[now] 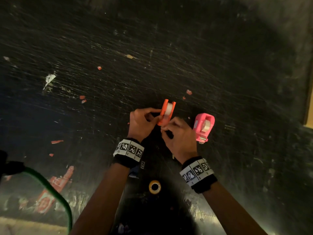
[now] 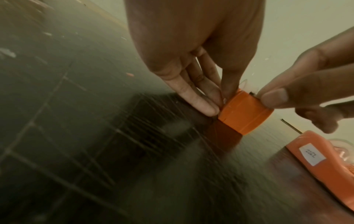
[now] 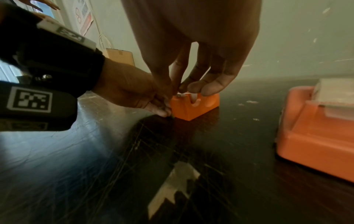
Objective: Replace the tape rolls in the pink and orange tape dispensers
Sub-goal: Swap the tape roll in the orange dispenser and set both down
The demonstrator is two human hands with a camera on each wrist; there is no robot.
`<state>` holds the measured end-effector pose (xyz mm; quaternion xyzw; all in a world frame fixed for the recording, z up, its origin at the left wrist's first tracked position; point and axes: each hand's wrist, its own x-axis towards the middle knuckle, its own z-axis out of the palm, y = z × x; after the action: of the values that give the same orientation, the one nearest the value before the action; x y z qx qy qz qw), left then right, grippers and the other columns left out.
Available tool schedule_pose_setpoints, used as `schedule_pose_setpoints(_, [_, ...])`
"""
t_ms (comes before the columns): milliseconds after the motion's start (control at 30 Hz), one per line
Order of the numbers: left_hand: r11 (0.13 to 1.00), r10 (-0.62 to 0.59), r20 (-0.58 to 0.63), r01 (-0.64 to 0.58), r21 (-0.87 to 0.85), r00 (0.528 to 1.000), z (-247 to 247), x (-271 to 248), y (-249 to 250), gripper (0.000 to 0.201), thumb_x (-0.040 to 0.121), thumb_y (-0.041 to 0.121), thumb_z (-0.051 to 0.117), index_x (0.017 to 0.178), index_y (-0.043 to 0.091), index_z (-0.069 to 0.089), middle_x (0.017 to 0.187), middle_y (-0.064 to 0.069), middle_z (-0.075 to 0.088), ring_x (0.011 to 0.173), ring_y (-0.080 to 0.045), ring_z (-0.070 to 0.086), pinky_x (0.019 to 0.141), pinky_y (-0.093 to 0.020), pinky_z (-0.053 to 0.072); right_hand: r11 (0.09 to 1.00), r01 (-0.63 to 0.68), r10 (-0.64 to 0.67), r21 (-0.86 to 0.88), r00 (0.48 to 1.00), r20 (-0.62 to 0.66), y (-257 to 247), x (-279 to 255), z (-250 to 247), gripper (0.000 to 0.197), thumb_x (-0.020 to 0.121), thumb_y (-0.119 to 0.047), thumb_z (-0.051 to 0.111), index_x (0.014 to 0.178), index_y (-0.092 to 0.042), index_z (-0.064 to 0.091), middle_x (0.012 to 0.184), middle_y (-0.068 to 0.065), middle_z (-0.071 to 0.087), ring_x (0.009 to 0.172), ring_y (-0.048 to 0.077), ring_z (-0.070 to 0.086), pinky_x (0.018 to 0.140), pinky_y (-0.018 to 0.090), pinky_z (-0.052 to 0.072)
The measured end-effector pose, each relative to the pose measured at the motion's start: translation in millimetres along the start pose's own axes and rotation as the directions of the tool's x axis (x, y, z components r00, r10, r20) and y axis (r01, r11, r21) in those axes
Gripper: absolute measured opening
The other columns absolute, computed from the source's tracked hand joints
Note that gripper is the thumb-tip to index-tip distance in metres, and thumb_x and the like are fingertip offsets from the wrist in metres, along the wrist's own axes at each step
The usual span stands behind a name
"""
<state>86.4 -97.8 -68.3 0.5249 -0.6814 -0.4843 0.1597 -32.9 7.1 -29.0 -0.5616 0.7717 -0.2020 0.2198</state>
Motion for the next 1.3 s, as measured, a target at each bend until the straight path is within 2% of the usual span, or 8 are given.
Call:
schedule_pose_setpoints(200, [1.0,-0.02,-0.01,0.02,-0.019,1.0,-0.1,-0.6,1.6,0.027,0.079,0.016,0.08,0.104,0.025,0.079,0.074,0.01,0.07,0.062,0.003,0.063,0.062,-0.001,0.044,0.997,-0.061,0.06,-0.04,0.998,-0.031,-6.0,-3.4,0.5,0.014,0.085,-0.027,0.071,0.091,-0.021,0.082,0.091,-0.002,0.071,0.078,0.018,0.067,0.068,0.037,0.056])
schedule_pose_setpoints(467, [1.0,-0.005,0.001,0.005,-0.014,1.0,0.3,-0.3,2.0,0.028,0.079,0.016,0.08,0.104,0.026,0.079,0.072,0.013,0.069,0.067,-0.008,0.069,0.066,-0.006,0.048,0.955,-0.279,0.278,-0.096,0.96,-0.023,-10.6,11.7,-0.3,0.019,0.075,-0.03,0.081,0.067,-0.021,0.067,0.077,-0.005,0.065,0.062,0.017,0.063,0.066,0.042,0.056])
schedule_pose_setpoints(700, [1.0,-0.022,0.009,0.022,-0.012,1.0,0.3,0.3,2.5,0.028,0.079,0.017,0.08,0.104,0.026,0.079,0.074,0.008,0.073,0.068,-0.011,0.07,0.067,-0.01,0.051,0.958,-0.265,0.266,-0.108,0.964,-0.005,-8.6,13.5,1.9,0.016,0.078,-0.028,0.078,0.069,-0.021,0.066,0.081,-0.003,0.066,0.065,0.02,0.065,0.067,0.043,0.057])
schedule_pose_setpoints(767, [1.0,-0.02,0.016,0.02,-0.003,1.0,0.3,-0.8,4.6,0.027,0.08,0.018,0.079,0.105,0.027,0.078,0.079,0.006,0.075,0.07,-0.01,0.07,0.07,-0.015,0.054,0.961,-0.249,0.253,-0.122,0.967,0.019,-8.6,12.6,-0.6,0.016,0.08,-0.029,0.078,0.072,-0.022,0.066,0.084,-0.003,0.065,0.068,0.019,0.065,0.068,0.042,0.057])
schedule_pose_setpoints(900, [0.999,0.004,0.03,-0.005,0.039,1.0,-0.6,-4.8,14.1,0.024,0.086,0.017,0.073,0.108,0.023,0.077,0.087,0.005,0.076,0.074,-0.007,0.069,0.073,-0.011,0.052,0.965,-0.234,0.244,-0.12,0.967,0.074,-8.7,4.3,-13.5,0.016,0.079,-0.033,0.08,0.078,-0.026,0.067,0.093,-0.006,0.063,0.075,0.016,0.066,0.069,0.037,0.056])
schedule_pose_setpoints(1000, [0.997,0.02,0.022,-0.022,0.075,1.0,-2.8,-10.5,21.9,0.024,0.092,0.012,0.066,0.113,0.018,0.075,0.094,-0.004,0.077,0.076,-0.006,0.066,0.079,-0.019,0.055,0.968,-0.232,0.238,-0.091,0.969,0.059,-7.2,-8.8,-29.5,0.017,0.079,-0.035,0.081,0.081,-0.026,0.067,0.096,-0.007,0.063,0.08,0.014,0.066,0.068,0.033,0.055])
schedule_pose_setpoints(1133, [0.987,0.009,-0.074,0.002,0.159,0.997,-5.6,-18.5,35.2,0.03,0.092,0.015,0.064,0.121,0.02,0.068,0.096,-0.003,0.074,0.079,-0.007,0.064,0.083,-0.028,0.058,0.958,-0.275,0.261,-0.081,0.953,-0.155,2.6,-27.7,-52.1,0.022,0.08,-0.038,0.077,0.094,-0.024,0.067,0.101,-0.003,0.065,0.097,0.018,0.062,0.078,0.036,0.054])
schedule_pose_setpoints(1300, [0.962,0.01,-0.094,0.016,0.272,0.995,5.0,-19.7,64.5,0.06,0.082,0.037,0.07,0.137,0.025,0.049,0.122,-0.005,0.057,0.105,-0.018,0.061,0.088,-0.037,0.056,0.888,-0.443,0.385,-0.125,0.863,-0.327,22.6,-30.0,-68.1,0.066,0.073,-0.041,0.081,0.129,-0.02,0.054,0.129,0.013,0.055,0.119,0.034,0.053,0.095,0.049,0.051])
